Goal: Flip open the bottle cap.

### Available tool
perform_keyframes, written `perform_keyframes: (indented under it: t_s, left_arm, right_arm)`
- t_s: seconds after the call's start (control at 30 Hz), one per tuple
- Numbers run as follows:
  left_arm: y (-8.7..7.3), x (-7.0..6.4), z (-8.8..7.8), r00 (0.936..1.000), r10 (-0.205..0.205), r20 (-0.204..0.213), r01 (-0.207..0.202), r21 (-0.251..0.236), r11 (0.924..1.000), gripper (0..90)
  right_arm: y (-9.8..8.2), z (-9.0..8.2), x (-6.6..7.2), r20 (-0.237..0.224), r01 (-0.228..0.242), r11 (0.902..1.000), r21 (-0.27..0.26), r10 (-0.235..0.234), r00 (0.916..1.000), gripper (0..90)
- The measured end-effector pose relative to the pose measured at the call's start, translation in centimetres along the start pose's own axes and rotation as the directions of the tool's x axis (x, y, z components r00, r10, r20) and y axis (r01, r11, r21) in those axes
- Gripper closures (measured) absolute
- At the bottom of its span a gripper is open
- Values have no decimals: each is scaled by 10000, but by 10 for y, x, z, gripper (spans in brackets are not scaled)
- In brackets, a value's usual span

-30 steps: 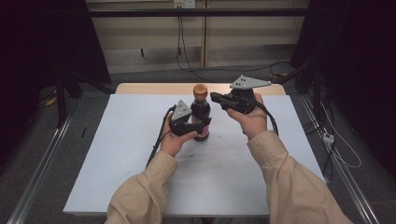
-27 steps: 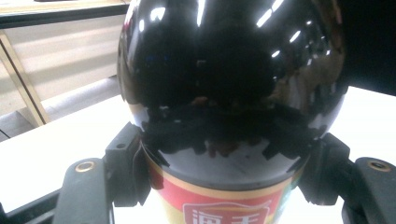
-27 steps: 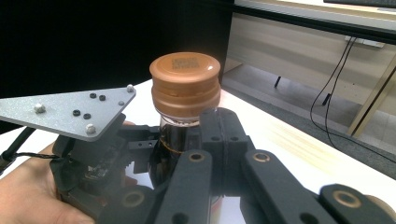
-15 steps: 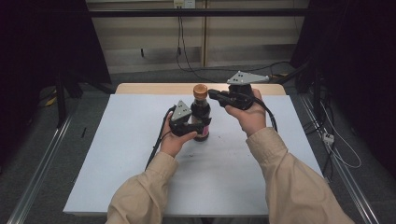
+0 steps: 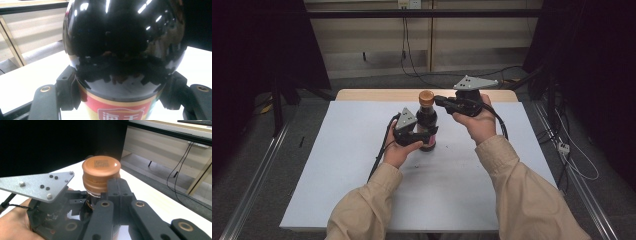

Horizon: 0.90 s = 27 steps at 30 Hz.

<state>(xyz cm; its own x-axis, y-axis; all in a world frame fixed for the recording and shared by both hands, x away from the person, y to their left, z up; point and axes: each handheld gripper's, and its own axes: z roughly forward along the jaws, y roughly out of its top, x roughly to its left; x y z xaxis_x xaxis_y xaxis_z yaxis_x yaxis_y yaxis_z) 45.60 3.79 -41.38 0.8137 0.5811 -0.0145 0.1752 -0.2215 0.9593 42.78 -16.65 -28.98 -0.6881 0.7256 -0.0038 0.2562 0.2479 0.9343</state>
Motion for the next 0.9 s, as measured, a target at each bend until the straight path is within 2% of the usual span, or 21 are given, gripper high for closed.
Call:
perform_keyframes:
  t_s: [0.13, 0.17, 0.27, 0.3, 0.57, 0.6, 0.9]
  left_arm:
    - [1, -1, -1, 10000, 12, -62, -11, 86, 10000, 305]
    - [1, -1, 0, 9999, -121, -69, 121, 4, 9999, 305]
    - [1, 0, -1, 9999, -33, -152, 34, 90, 10000, 305]
    - [0, 0, -1, 10000, -72, -34, 72, 101, 9999, 305]
    - [1, -1, 0, 9998, -14, -186, 17, 160, 9999, 307]
    - [1, 0, 0, 9998, -101, -143, 104, 164, 9998, 307]
    - [2, 0, 0, 9997, -122, -190, 128, 318, 9994, 308]
  right_arm:
    - [2, 0, 0, -93, 87, 9999, 106, -86, 9999, 900]
    - [3, -1, 0, -101, 167, 9997, 172, -166, 9998, 900]
    - [4, -1, 2, -118, 260, 9994, 227, -257, 9996, 900]
    - [5, 0, 3, -93, 320, 9992, 250, -317, 9995, 900]
    - [6, -1, 4, 19, 364, 9989, 294, -365, 9993, 900]
    - [6, -1, 5, 51, 344, 9989, 307, -346, 9994, 900]
    - [9, 0, 7, -73, 309, 9986, 420, -307, 9995, 900]
